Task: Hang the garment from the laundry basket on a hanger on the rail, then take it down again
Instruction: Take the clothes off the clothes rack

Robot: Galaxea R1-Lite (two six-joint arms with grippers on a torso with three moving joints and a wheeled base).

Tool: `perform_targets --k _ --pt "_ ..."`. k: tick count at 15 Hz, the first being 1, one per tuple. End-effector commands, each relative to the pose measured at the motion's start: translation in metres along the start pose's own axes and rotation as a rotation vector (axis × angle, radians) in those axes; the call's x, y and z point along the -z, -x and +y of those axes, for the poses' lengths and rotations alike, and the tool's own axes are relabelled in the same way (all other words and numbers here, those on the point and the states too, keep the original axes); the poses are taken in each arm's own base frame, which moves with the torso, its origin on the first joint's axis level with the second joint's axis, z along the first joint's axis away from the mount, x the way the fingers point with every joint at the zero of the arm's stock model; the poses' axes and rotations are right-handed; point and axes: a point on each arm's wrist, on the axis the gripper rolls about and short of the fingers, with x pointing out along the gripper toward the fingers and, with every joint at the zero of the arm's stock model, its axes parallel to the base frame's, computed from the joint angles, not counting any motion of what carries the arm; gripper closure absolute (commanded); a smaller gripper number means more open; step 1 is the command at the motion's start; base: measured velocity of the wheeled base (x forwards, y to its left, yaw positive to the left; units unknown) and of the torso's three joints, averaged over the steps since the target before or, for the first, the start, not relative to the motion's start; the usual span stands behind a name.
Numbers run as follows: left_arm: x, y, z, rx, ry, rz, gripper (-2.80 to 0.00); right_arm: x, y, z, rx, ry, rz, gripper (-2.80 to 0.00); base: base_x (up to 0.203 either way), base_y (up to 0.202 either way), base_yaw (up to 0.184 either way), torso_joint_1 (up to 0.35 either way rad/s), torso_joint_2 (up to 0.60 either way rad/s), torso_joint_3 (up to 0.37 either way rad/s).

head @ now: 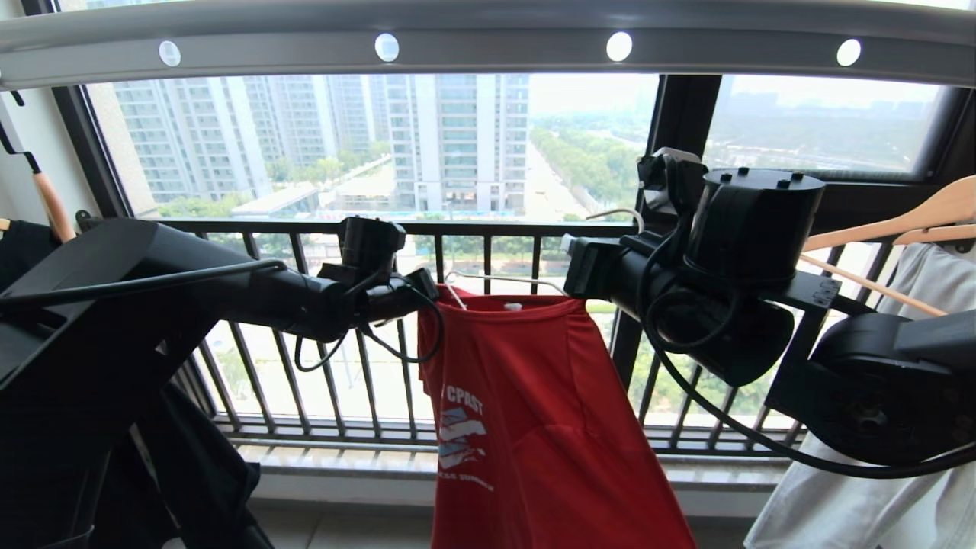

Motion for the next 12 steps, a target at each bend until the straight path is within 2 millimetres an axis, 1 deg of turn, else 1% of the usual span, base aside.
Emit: perform_targets --k 1,5,7,9,10,12 --pt "0.002 0.014 -0.014 0.026 -0.021 0.012 0.00 0.008 -0.013 -0.004 0.014 -0.006 -0.030 0.00 0.000 0.000 0.000 0.000 0.00 0.000" --pt "0.009 0.036 -0.035 0.073 -0.060 0.033 0.00 0.018 -0.030 -0.013 0.039 -0.008 -0.057 0.00 0.000 0.000 0.000 0.000 0.00 0.000" --pt "0.011 0.037 -0.038 0.079 -0.065 0.034 0.00 0.019 -0.039 -0.019 0.059 -0.014 -0.076 0.00 0.000 0.000 0.000 0.000 0.00 0.000" --pt "0.008 0.045 -0.041 0.089 -0.067 0.027 0.00 0.019 -0.049 -0.025 0.097 -0.019 -0.103 0.00 0.000 0.000 0.000 0.000 0.00 0.000" --pt "0.010 0.052 -0.046 0.102 -0.074 0.032 0.00 0.018 -0.052 -0.027 0.112 -0.023 -0.120 0.00 0.000 0.000 0.000 0.000 0.00 0.000" --pt "0.020 0.062 -0.057 0.114 -0.116 0.078 0.00 0.015 -0.055 -0.031 0.135 -0.030 -0.149 0.00 0.000 0.000 0.000 0.000 0.00 0.000"
